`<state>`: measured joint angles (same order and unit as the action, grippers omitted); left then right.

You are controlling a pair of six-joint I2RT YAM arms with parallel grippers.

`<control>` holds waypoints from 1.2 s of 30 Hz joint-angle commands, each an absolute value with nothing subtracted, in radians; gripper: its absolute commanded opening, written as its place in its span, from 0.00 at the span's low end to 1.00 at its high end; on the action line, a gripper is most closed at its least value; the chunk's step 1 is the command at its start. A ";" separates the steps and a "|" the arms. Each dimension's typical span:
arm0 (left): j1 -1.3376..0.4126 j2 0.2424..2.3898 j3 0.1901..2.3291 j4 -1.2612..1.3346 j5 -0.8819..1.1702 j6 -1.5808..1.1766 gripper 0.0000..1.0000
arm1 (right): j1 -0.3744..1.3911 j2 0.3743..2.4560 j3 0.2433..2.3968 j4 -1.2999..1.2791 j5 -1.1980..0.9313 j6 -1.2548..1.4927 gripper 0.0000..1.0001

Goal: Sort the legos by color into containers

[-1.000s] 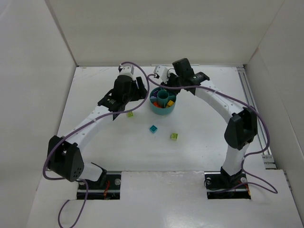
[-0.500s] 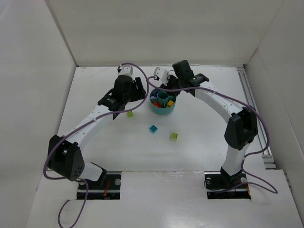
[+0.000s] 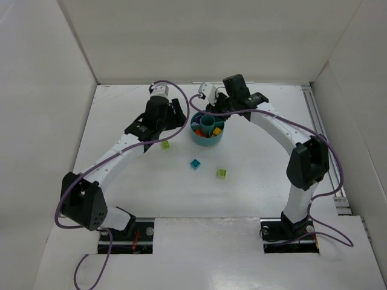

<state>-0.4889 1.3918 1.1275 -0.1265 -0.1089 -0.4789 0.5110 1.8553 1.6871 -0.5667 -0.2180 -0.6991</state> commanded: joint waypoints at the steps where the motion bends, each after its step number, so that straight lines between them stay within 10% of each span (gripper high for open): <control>1: -0.488 1.331 1.124 -0.097 -0.120 -0.494 0.20 | 0.505 1.838 1.707 -0.515 -0.244 -0.689 0.21; 36: -0.488 1.348 1.135 -0.107 -0.089 -0.485 0.20 | 0.468 1.939 1.756 -0.526 -0.264 -0.653 0.26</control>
